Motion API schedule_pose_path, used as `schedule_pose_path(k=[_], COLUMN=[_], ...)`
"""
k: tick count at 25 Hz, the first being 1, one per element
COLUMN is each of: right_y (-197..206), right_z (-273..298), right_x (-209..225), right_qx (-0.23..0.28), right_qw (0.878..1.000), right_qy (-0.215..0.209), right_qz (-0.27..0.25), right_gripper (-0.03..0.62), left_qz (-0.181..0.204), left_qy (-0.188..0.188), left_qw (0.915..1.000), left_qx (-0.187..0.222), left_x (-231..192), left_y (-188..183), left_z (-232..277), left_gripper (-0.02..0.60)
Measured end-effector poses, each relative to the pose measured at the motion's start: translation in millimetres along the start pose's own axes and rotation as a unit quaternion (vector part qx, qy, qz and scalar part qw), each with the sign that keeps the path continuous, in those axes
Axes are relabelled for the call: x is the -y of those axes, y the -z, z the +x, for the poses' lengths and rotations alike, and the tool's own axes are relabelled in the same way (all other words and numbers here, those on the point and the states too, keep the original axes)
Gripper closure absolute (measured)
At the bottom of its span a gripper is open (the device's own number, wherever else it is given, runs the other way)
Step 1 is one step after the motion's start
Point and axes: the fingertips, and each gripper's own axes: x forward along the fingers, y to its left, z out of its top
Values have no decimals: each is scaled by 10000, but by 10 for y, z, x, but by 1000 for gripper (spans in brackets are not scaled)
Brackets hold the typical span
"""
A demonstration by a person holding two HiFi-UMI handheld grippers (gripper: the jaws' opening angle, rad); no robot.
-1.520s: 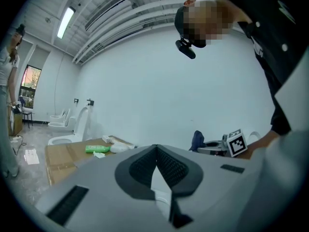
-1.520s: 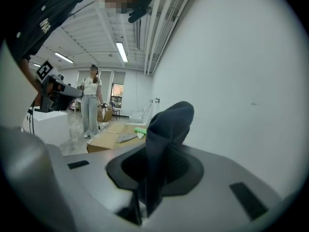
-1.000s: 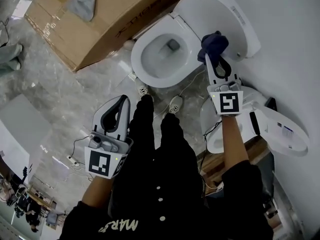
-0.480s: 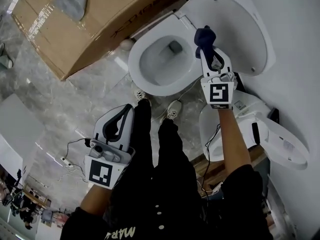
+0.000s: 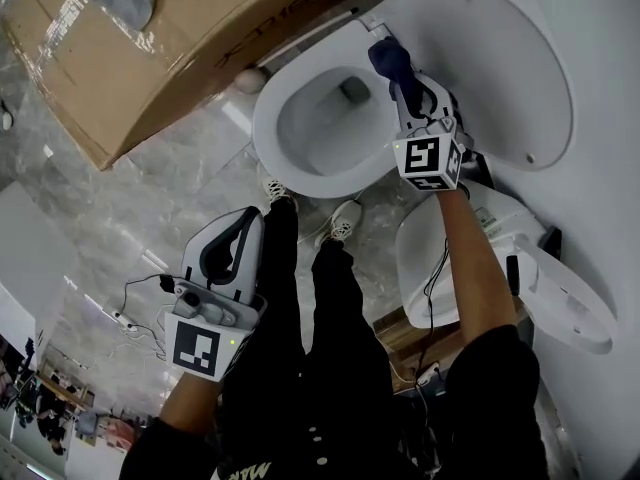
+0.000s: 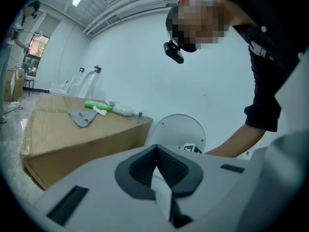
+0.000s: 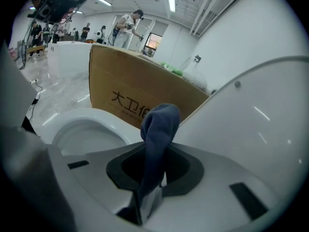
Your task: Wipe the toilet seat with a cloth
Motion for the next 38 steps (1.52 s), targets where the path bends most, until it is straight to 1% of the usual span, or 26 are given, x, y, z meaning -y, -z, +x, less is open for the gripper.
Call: schedule_pose_path(k=[2,5,9,12,18,21,24,30,38], right_y=[86,222,405,551,836,910,931,946,1102], right_z=[114,293,527,691,928,1009,1043,1031,881], right_x=[-22,-66,-153,-230,-302,-344,-340,-359,-407], right_qx=[-130,-429,-867,-1186,-1689,-1840,-1987,-2049,-2236], right_qw=[9997,9964,9874,9805,9683,9644,9608,9545,9476], right_qy=[17,90,44,-47,-193,-328,-371,-384,-481], right_qz=[-228,-726,-1324,-1565,-1829,-1872,-1896,-2133,-2231], right_gripper=[526,526,526,526,526,526,528,528,528], left_qz=[-66,-162,-258,-312,-341,-355,-360,-360,-361], left_qy=[-4,-15,19,22,14,-2,20,53,92], left_qw=[10000,9998,9994,9992,9991,9990,9989,9990,9990], left_qx=[-6,-151,-221,-247,-260,-284,-293,-272,-246], left_x=[-32,-54,-76,-104,-162,-183,-170,-129,-53], left_y=[68,199,317,366,420,441,445,430,455], left_z=[17,45,107,151,216,235,260,291,229], left_gripper=[571,571,571,571,571,571,571,571,571])
